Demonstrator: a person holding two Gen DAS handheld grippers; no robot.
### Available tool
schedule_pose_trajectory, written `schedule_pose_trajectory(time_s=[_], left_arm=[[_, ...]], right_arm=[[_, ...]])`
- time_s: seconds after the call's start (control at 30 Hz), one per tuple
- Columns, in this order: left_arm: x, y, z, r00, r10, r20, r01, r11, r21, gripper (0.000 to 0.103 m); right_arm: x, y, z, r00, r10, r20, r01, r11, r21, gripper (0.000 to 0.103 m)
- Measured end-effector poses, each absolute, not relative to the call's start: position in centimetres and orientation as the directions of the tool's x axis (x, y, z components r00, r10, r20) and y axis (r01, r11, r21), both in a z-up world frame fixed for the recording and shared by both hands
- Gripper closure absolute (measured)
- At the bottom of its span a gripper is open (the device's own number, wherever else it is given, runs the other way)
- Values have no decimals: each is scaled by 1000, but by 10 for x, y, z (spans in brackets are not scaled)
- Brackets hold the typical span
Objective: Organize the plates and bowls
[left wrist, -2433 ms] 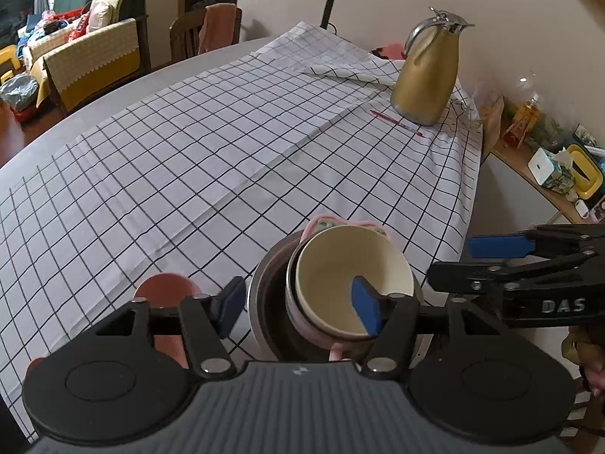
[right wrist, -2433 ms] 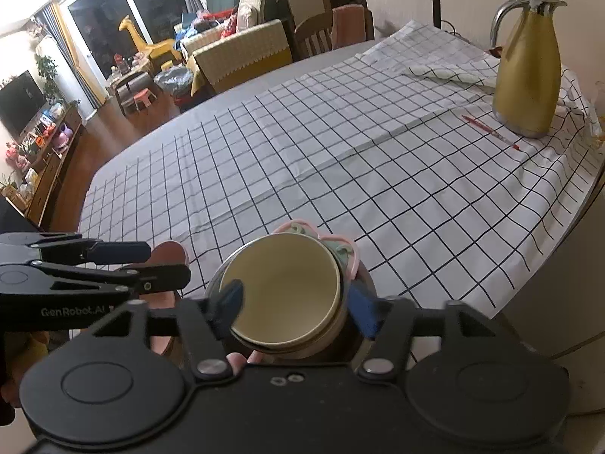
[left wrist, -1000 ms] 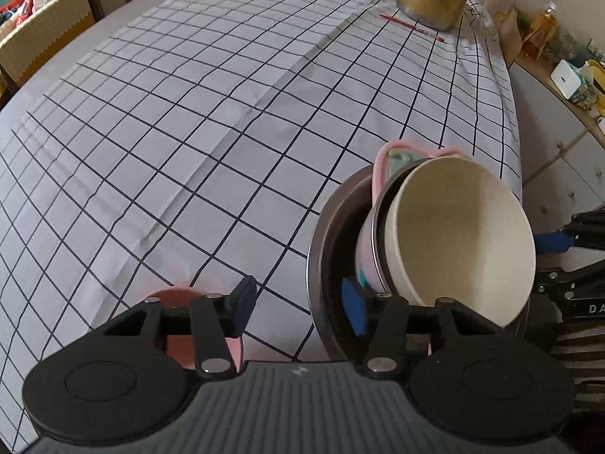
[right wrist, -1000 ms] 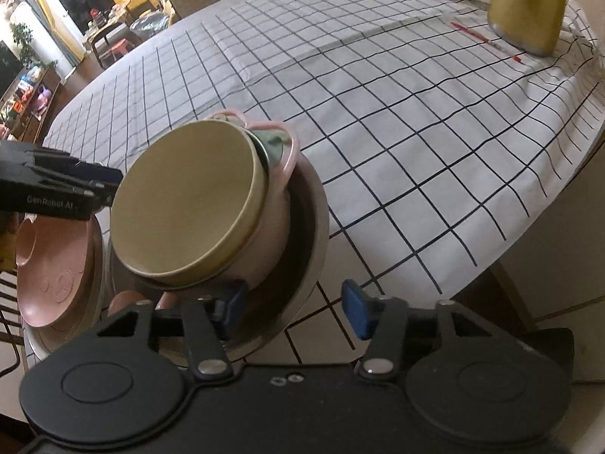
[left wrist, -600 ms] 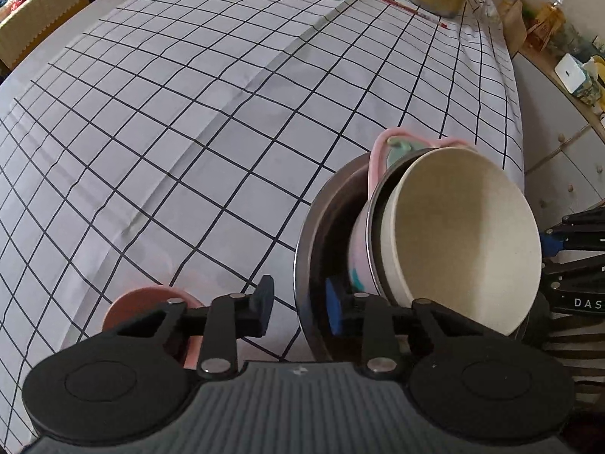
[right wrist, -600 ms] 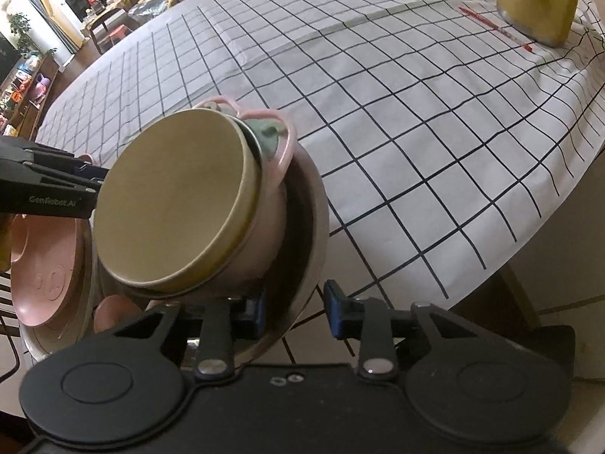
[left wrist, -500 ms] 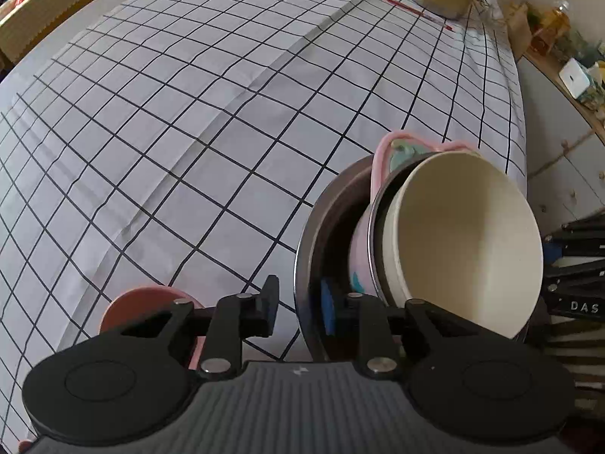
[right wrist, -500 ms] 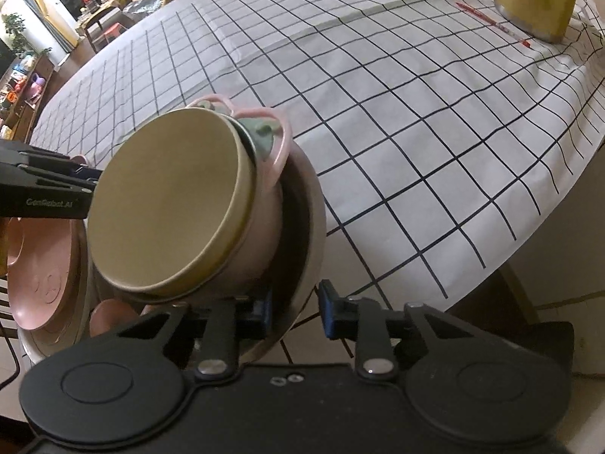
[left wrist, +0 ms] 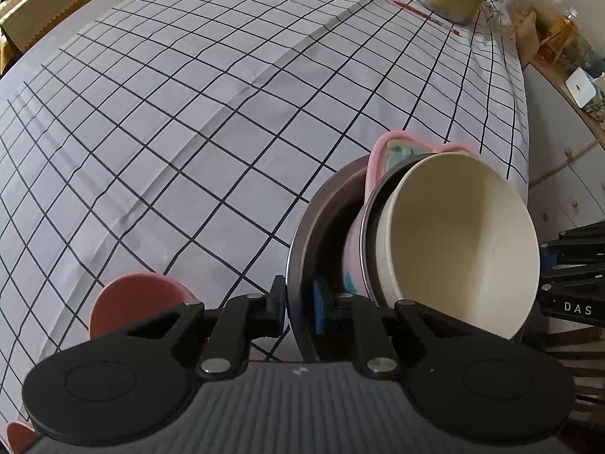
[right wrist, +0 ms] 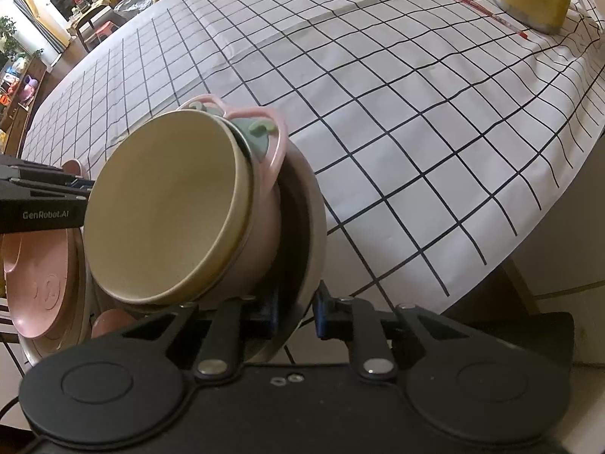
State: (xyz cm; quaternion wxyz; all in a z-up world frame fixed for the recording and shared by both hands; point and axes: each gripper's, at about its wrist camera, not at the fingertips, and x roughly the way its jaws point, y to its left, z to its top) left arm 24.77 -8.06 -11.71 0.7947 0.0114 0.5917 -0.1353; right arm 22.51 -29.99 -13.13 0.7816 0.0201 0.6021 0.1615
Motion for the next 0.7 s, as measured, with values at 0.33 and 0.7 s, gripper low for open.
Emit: schedule_pose_trajectory(time_s=[0.33, 0.7], left_arm=[[240, -79, -114, 266, -206, -942, 207, 966, -153, 90], [235, -72, -91, 295, -197, -935, 156, 975, -156, 90]], right_arm=[[225, -304, -127, 220, 283, -933, -238, 944, 230, 87], [233, -309, -106, 200, 330, -923, -232, 931, 283, 90]])
